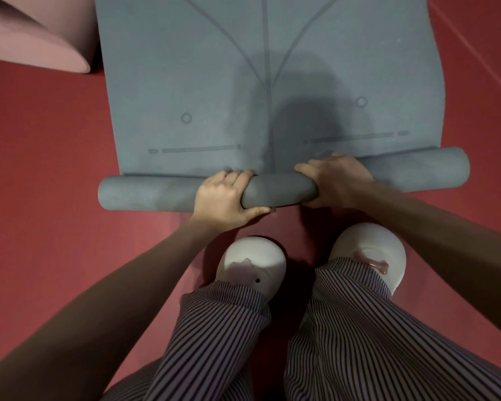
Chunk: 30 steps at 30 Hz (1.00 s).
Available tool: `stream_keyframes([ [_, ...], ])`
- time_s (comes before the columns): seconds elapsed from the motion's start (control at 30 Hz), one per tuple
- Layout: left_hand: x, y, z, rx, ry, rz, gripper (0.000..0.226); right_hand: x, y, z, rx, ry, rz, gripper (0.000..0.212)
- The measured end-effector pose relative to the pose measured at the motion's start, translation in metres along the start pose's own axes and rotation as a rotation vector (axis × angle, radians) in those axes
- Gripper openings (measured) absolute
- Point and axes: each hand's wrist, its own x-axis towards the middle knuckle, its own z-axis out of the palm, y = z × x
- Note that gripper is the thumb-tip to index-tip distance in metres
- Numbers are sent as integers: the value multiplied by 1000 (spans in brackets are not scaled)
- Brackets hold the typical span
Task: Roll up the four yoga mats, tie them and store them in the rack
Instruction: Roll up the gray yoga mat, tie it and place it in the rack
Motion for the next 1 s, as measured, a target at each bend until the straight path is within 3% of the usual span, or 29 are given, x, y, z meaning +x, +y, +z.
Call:
stream_keyframes([
  [0.2,24,-8,-17,-78,-306,-38,90,19,13,-12,117,-159,7,63],
  [0.43,14,-14,-1,52,-109,70,76,27,16,-15,165,-264,32,66],
  [0.6,26,-20,-5,-2,-243,71,78,15,12,-5,23,-104,-10,80],
  [0.67,32,-20,-9,-26,-323,32,82,11,11,2,-64,52,-7,88],
  [0.77,42,-20,-15,-75,-419,-17,78,10,3,13,-156,282,-49,84],
  [1.0,42,-19,-18,-55,-396,-4,86,16,-8,20,-11,363,-50,75],
])
